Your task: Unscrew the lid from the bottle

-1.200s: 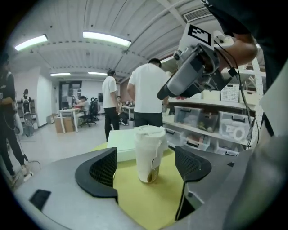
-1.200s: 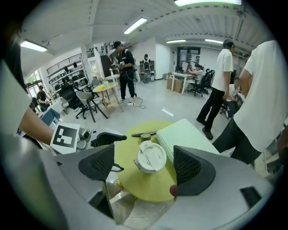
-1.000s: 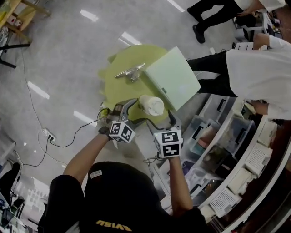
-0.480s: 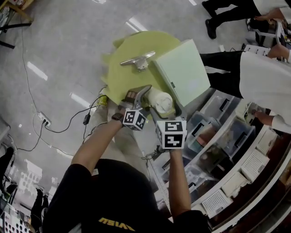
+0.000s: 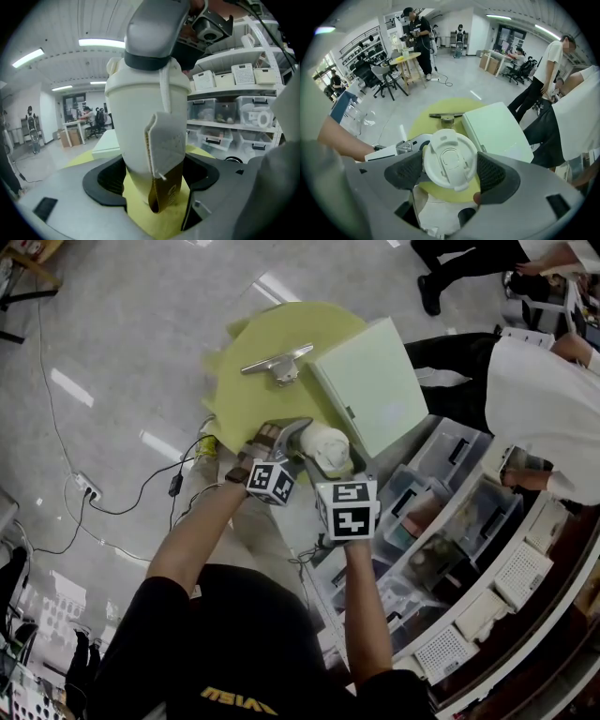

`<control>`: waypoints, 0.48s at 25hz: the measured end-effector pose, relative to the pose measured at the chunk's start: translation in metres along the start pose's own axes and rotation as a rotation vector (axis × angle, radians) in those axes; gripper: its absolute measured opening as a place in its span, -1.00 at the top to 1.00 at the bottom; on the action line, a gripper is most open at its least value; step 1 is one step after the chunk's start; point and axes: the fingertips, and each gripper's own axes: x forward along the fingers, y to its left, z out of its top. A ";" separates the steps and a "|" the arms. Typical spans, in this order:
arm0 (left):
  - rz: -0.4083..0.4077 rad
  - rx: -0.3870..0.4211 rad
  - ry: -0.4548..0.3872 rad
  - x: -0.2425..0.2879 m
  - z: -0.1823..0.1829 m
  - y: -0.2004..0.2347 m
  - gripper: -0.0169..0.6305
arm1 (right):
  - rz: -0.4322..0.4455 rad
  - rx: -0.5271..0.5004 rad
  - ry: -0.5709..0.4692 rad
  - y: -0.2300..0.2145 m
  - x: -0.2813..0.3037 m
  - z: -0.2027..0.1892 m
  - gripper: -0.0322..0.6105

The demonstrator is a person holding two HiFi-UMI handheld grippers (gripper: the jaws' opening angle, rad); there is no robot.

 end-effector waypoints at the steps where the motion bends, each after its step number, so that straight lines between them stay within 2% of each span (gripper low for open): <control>1: -0.003 -0.001 -0.001 0.000 0.000 0.000 -0.22 | 0.002 -0.001 0.002 0.000 0.000 0.000 -0.22; 12: -0.025 0.003 -0.013 0.000 0.000 -0.001 -0.22 | 0.044 -0.030 0.027 0.001 -0.002 -0.002 -0.21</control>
